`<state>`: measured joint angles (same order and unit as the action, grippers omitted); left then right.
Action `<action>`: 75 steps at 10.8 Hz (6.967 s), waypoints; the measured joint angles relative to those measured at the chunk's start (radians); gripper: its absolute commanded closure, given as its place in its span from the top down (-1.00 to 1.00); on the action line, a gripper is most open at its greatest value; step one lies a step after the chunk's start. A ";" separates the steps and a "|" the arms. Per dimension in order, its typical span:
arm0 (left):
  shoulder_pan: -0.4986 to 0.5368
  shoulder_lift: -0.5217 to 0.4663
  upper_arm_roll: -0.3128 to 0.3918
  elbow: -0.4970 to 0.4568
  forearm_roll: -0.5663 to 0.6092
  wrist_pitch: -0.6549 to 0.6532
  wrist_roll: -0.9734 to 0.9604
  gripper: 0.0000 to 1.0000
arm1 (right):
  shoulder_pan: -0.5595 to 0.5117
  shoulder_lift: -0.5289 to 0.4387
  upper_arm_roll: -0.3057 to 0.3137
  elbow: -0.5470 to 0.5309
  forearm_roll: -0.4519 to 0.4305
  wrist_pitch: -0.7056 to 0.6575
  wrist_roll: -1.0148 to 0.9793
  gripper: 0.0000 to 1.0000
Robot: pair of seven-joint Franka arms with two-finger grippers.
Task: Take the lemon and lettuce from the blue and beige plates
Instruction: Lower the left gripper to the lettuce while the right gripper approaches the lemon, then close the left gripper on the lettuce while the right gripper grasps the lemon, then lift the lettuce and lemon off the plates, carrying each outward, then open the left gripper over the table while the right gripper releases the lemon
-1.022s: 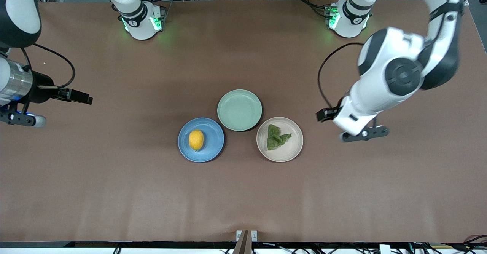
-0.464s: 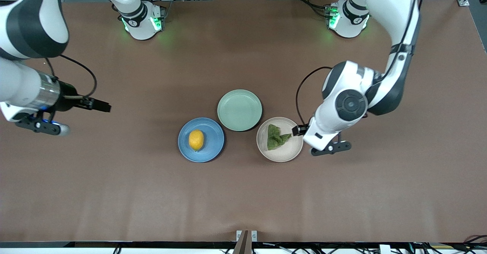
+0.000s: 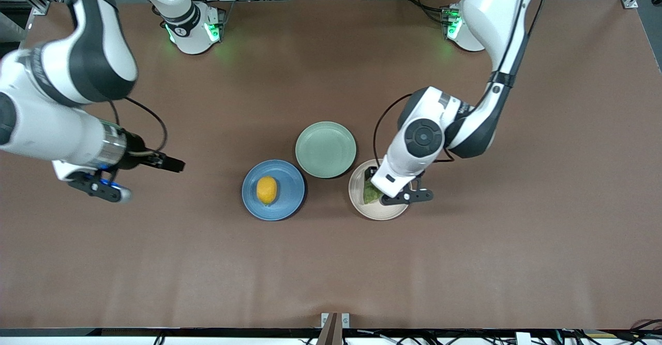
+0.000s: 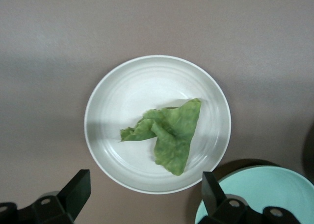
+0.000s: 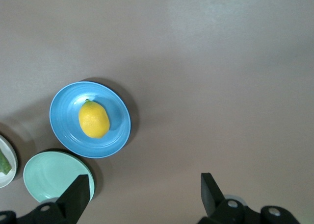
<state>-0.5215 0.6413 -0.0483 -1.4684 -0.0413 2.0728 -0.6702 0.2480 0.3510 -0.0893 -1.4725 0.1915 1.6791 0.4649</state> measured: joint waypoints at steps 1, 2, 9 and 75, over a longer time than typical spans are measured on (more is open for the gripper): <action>-0.003 0.022 0.000 0.000 0.000 0.026 -0.047 1.00 | 0.011 0.020 0.000 0.000 0.001 0.020 0.013 1.00; -0.007 0.046 0.000 0.000 0.000 0.057 -0.077 1.00 | 0.023 0.038 0.000 0.000 0.002 0.044 0.035 1.00; -0.078 0.121 0.025 0.002 0.084 0.130 -0.112 1.00 | 0.060 0.147 0.000 -0.001 0.071 0.203 0.087 1.00; 0.475 -0.579 -0.032 -0.689 0.033 0.199 0.558 1.00 | -0.113 0.214 -0.043 -0.312 -0.172 0.480 -0.336 1.00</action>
<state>-0.0461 0.0623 -0.0799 -2.1569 -0.0082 2.2720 -0.1121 0.1353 0.5652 -0.1325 -1.7849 0.0197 2.1595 0.1293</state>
